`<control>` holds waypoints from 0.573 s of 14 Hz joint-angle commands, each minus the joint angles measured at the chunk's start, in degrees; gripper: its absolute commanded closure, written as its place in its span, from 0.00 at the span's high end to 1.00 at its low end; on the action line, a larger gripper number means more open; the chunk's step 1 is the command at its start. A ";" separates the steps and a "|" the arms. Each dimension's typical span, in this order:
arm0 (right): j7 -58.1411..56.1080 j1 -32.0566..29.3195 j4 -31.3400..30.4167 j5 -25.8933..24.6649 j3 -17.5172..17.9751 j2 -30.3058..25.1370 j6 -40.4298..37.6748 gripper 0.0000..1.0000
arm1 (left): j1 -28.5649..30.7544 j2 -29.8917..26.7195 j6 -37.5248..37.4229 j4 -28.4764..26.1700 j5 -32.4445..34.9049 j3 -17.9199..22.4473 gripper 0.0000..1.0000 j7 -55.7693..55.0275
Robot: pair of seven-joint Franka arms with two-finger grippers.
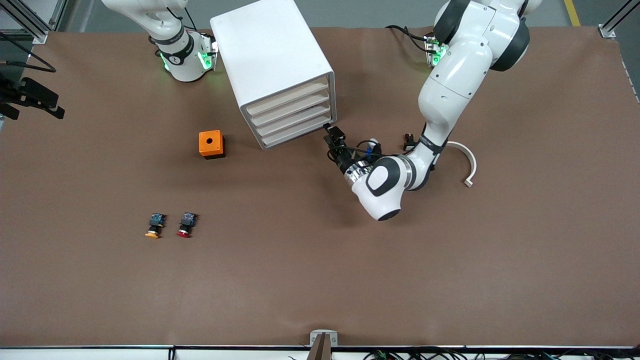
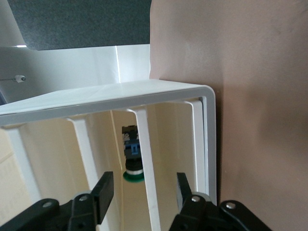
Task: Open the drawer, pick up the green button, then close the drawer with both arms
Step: 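Grasp the drawer front with the left gripper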
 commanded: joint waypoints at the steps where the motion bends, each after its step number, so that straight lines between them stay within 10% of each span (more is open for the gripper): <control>1: -0.28 -0.37 -0.75 -0.75 0.17 -1.22 -0.25 1.00 | -2.87 0.85 -1.84 0.94 -0.37 0.23 0.59 -1.08; 8: -0.45 -0.37 -0.75 -0.75 0.17 -1.22 -0.25 1.00 | -6.04 1.11 -4.31 -0.11 2.00 0.32 0.51 -0.99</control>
